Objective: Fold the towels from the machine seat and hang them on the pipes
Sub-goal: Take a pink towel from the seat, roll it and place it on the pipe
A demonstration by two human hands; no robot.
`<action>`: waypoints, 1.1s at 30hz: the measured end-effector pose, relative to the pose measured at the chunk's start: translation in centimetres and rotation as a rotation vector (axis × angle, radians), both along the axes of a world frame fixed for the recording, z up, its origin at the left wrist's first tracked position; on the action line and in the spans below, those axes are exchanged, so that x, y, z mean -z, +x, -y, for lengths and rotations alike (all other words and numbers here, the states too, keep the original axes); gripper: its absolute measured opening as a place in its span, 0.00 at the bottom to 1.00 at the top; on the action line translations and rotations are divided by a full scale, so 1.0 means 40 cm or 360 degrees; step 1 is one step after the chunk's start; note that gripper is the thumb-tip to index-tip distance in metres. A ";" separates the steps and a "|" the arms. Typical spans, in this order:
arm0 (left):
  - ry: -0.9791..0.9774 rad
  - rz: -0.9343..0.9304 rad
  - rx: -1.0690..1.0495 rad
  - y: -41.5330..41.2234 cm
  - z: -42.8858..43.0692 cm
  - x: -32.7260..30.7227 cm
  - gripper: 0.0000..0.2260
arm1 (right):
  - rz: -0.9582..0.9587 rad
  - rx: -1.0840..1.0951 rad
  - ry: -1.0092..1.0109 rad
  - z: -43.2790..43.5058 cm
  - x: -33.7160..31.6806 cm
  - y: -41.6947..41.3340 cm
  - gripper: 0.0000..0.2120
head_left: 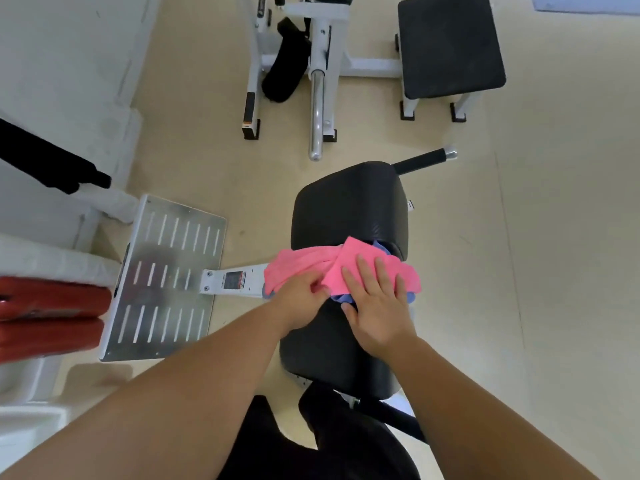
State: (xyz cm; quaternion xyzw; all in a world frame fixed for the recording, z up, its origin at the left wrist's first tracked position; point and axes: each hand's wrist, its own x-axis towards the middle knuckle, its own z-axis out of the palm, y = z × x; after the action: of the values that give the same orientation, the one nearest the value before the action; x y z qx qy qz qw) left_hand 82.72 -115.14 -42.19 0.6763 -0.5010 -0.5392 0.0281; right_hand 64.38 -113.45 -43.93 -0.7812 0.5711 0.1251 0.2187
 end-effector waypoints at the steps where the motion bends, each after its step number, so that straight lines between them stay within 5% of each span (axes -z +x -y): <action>1: -0.0006 -0.0034 -0.0086 -0.014 0.001 0.008 0.20 | 0.0011 0.0001 0.0004 0.000 -0.001 -0.001 0.32; 7: -0.0258 0.0059 -0.0338 -0.047 0.005 0.009 0.14 | 0.0104 0.0040 0.0099 0.025 -0.045 -0.001 0.36; 10: -0.0476 0.0110 -0.0234 -0.032 0.003 -0.049 0.07 | 0.0254 0.0119 -0.0020 0.050 -0.106 0.010 0.26; 14: -0.0647 0.0087 0.0072 0.004 0.004 -0.185 0.09 | 0.0496 -0.0075 -0.0088 0.108 -0.194 0.025 0.36; 17: -0.0789 0.0088 0.0178 0.035 0.006 -0.283 0.05 | 0.0550 -0.0271 -0.0010 0.163 -0.257 0.044 0.19; 23: -0.0923 0.0040 -0.0081 0.108 -0.004 -0.418 0.03 | 0.0951 -0.0351 -0.0033 0.213 -0.380 0.096 0.04; 33: -0.0782 -0.0416 -0.0696 0.241 -0.096 -0.483 0.05 | 0.1461 -0.0264 -0.0083 0.187 -0.590 0.244 0.11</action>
State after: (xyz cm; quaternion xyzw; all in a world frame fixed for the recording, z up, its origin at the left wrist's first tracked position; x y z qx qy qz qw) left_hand 92.34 -111.28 -22.87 0.6659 -0.4513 -0.4658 0.3688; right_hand 74.13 -120.94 -20.34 -0.8041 0.3538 -0.2307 0.4183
